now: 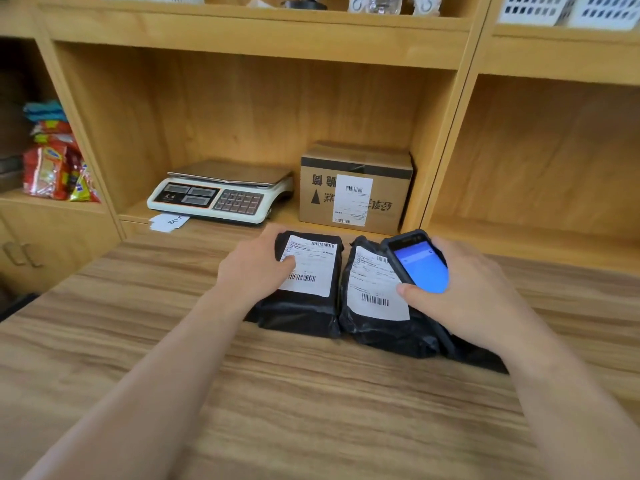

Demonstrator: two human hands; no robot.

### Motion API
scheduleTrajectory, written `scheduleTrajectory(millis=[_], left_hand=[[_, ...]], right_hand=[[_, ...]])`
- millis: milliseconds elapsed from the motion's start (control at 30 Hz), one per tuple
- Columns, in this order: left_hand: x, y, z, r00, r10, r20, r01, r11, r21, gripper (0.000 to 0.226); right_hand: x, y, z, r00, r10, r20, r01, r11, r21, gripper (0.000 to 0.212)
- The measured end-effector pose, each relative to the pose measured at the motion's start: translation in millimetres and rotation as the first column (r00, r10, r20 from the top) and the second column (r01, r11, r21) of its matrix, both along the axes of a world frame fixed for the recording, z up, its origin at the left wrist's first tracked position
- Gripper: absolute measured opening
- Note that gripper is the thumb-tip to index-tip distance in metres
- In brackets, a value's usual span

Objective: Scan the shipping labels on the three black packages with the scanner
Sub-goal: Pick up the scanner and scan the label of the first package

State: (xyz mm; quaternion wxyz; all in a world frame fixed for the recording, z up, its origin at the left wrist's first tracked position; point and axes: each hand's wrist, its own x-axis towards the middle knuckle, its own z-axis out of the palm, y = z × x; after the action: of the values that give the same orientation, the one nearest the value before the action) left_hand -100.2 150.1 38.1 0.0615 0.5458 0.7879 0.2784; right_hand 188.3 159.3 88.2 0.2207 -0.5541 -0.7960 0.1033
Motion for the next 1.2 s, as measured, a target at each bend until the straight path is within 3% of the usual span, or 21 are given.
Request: scheduleTrajectory(millis=[233,367,500,867,1000,1200], left_hand=[[-8.6,8.5,-5.6,0.951,-0.013,0.308,0.047,0.993,-0.104,0.08],[-17.7,16.9,-18.7,0.882,0.041,0.469,0.033,0.988,-0.148,0.042],[-25.6,19.2,-23.0,0.759,0.06,0.648,0.051,0.987,-0.15,0.034],[-27.1,27.4,-32.8,0.738,0.026,0.674,0.007,0.999,-0.045,0.015],[-33.0,31.3,-37.9,0.763,0.053,0.644,-0.058,0.998,-0.014,0.02],[-34.1,32.6,-30.9,0.753,0.065,0.655,-0.174,0.979,0.103,0.022]], right_hand=[[-8.8,4.8,0.9,0.998,0.058,0.006,-0.058,0.998,-0.021,0.057],[-9.4,12.1,0.1,0.998,0.068,0.009,-0.068,0.998,-0.008,0.06],[-7.9,11.8,-0.6,0.998,0.065,0.009,-0.065,0.997,-0.027,0.054],[-7.3,8.5,1.9,0.999,0.025,0.039,-0.024,0.999,-0.033,0.069],[-6.1,6.9,2.0,0.999,0.021,0.034,-0.019,0.999,-0.05,0.079],[-7.0,4.0,5.2,0.999,0.034,0.035,-0.032,0.998,-0.058,0.072]])
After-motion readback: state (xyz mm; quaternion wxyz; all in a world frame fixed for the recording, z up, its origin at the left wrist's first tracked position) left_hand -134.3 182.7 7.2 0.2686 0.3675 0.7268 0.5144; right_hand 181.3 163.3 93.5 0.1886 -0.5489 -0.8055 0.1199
